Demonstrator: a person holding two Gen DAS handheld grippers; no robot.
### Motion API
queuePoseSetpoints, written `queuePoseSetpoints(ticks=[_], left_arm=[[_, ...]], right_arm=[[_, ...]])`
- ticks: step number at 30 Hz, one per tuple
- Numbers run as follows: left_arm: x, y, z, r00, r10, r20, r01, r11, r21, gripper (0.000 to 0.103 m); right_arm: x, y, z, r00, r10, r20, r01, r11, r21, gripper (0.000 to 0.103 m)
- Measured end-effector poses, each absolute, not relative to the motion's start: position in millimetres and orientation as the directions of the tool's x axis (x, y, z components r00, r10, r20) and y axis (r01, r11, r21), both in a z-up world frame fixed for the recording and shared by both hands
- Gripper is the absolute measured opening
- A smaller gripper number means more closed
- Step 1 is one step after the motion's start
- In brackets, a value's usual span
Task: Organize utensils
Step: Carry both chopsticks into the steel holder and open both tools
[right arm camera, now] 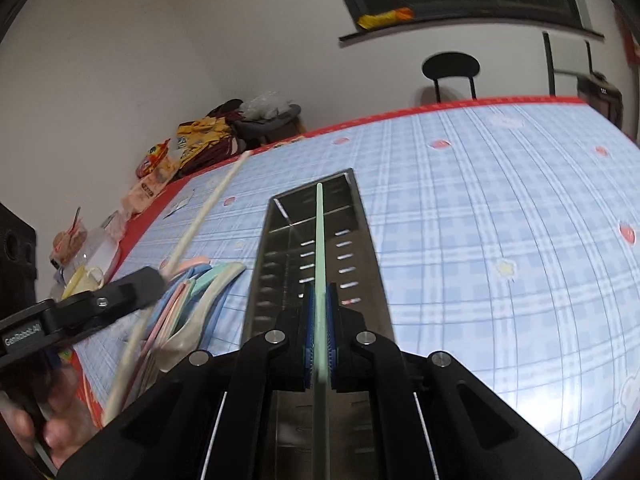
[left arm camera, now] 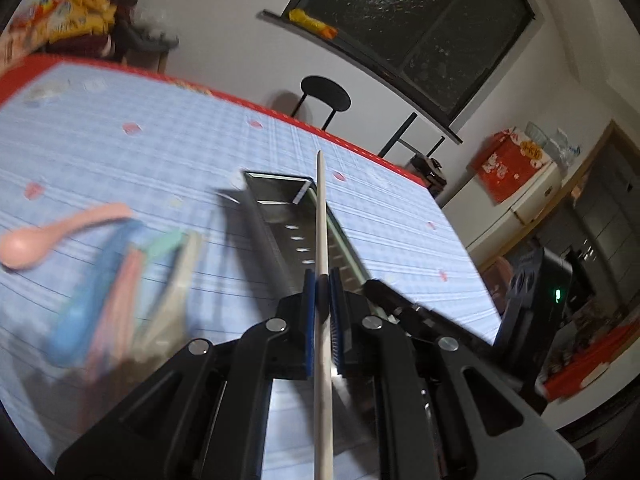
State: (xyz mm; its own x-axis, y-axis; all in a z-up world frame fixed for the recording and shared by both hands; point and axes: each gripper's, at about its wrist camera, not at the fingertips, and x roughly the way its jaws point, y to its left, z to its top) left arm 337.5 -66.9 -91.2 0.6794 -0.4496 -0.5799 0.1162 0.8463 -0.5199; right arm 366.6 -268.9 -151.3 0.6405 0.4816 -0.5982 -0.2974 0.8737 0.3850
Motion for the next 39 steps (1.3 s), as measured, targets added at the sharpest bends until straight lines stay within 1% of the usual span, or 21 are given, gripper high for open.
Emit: queuePoseSetpoints(ticks=[5, 8, 13, 21, 30, 32, 33, 34, 35, 37, 38, 39], left_arm=[[355.3, -86.3, -104.6, 0.658, -0.485, -0.575, 0.064, 0.798, -0.600, 0.011], [361.7, -91.6, -112.4, 0.667, -0.463, -0.583, 0.007, 0.787, -0.617, 0.011], [370.7, -95.5, -129.8, 0.664, -0.467, -0.584, -0.095, 0.722, -0.685, 0.011], [374.2, -107.5, -139.6, 0.657, -0.434, -0.616, -0.124, 0.744, -0.656, 0.011], [378.4, -108.8, -141.4, 0.663, -0.421, -0.619, -0.130, 0.750, -0.649, 0.010], [379.8, -110.2, -141.3, 0.660, -0.416, -0.625, -0.125, 0.760, -0.638, 0.015], [379.9, -110.1, -140.2, 0.661, -0.413, -0.627, -0.121, 0.765, -0.632, 0.023], [379.7, -108.5, -138.4, 0.665, -0.409, -0.626, -0.120, 0.768, -0.629, 0.025], [378.1, -107.2, -136.0, 0.669, -0.408, -0.621, -0.117, 0.768, -0.630, 0.025], [376.0, -101.2, -127.8, 0.685, -0.392, -0.614, -0.108, 0.779, -0.618, 0.031], [374.7, -98.9, -124.0, 0.693, -0.383, -0.611, -0.105, 0.784, -0.612, 0.033], [372.8, -95.8, -119.2, 0.703, -0.374, -0.605, -0.099, 0.790, -0.605, 0.039]], right_arm=[[365.6, -272.0, -150.6, 0.643, 0.471, -0.604, -0.286, 0.879, 0.382, 0.006], [364.5, -271.9, -149.5, 0.649, 0.459, -0.607, -0.280, 0.886, 0.370, 0.006], [366.4, -272.7, -152.0, 0.649, 0.440, -0.621, -0.266, 0.896, 0.357, 0.006], [368.0, -271.1, -154.3, 0.647, 0.431, -0.629, -0.258, 0.900, 0.351, 0.006], [370.3, -268.6, -156.2, 0.642, 0.429, -0.635, -0.259, 0.902, 0.347, 0.006], [370.3, -268.6, -156.6, 0.641, 0.430, -0.636, -0.260, 0.901, 0.347, 0.006], [370.2, -268.2, -156.4, 0.640, 0.435, -0.634, -0.264, 0.899, 0.350, 0.007], [369.6, -267.9, -156.0, 0.640, 0.437, -0.631, -0.266, 0.898, 0.351, 0.007], [369.0, -268.6, -155.2, 0.642, 0.439, -0.628, -0.268, 0.897, 0.352, 0.007], [366.0, -267.9, -151.5, 0.650, 0.442, -0.619, -0.280, 0.896, 0.346, 0.007], [365.0, -267.3, -150.2, 0.652, 0.442, -0.616, -0.282, 0.896, 0.343, 0.009], [363.4, -266.3, -147.7, 0.657, 0.442, -0.611, -0.290, 0.896, 0.337, 0.012]])
